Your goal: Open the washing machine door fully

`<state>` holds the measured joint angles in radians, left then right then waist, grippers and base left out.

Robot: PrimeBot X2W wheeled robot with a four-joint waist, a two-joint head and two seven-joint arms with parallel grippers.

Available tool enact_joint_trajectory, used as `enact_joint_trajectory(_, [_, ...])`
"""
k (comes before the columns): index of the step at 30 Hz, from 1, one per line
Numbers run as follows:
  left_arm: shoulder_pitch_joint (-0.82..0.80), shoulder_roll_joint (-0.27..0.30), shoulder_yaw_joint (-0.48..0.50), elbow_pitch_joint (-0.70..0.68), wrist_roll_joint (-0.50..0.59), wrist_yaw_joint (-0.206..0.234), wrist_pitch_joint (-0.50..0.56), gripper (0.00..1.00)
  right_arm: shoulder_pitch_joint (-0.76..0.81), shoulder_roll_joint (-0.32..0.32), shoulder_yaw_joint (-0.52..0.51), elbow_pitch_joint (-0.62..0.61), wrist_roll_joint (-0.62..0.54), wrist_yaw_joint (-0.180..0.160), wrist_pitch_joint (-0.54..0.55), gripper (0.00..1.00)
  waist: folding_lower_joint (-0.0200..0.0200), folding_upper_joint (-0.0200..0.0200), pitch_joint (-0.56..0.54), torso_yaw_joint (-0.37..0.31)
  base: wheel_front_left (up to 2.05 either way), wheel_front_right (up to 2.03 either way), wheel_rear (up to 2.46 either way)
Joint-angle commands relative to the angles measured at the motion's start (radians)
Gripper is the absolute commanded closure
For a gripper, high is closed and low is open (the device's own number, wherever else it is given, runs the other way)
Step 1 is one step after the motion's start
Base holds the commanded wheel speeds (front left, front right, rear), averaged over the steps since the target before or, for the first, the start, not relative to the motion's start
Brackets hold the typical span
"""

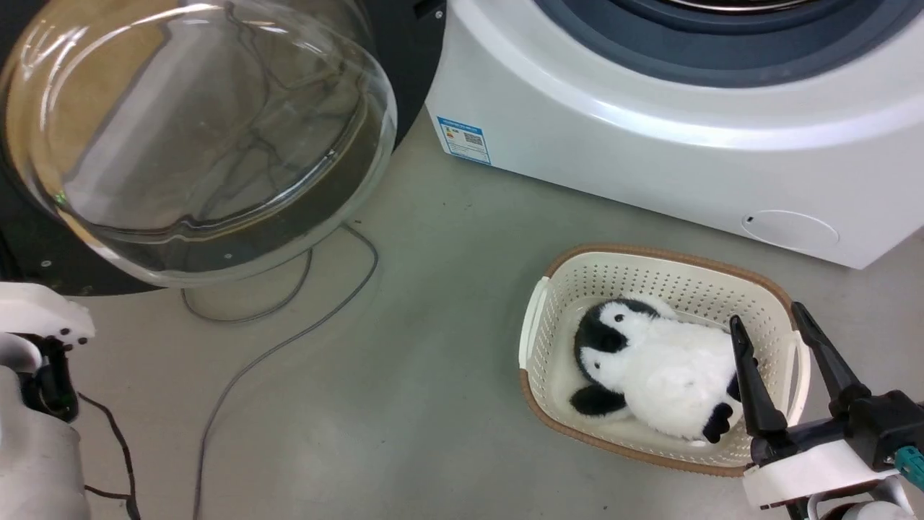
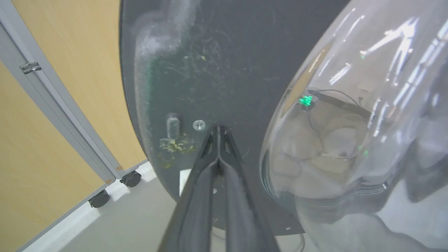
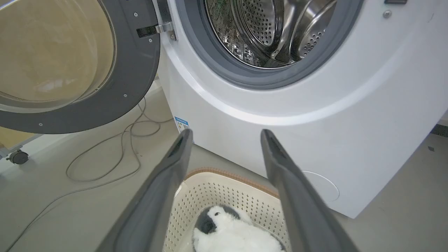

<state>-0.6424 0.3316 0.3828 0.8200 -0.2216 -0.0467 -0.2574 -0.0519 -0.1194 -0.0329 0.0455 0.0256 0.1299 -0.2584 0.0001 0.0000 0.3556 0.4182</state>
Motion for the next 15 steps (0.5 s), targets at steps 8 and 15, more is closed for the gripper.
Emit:
enact_joint_trajectory(8, [-0.052, 0.034, 0.026, 0.072, 0.012, 0.008, -0.004, 1.0, -0.015, -0.008, -0.002, 0.004, -0.008, 0.001, -0.003, 0.0, -0.0001, 0.0, 0.004, -0.025, 0.0, 0.0, 0.0])
enact_joint_trajectory(15, [-0.048, 0.032, 0.028, 0.072, 0.029, -0.004, -0.004, 1.0, -0.006, -0.003, -0.007, 0.012, -0.009, 0.001, -0.003, 0.0, -0.0001, 0.0, -0.019, -0.029, 0.0, 0.0, 0.0])
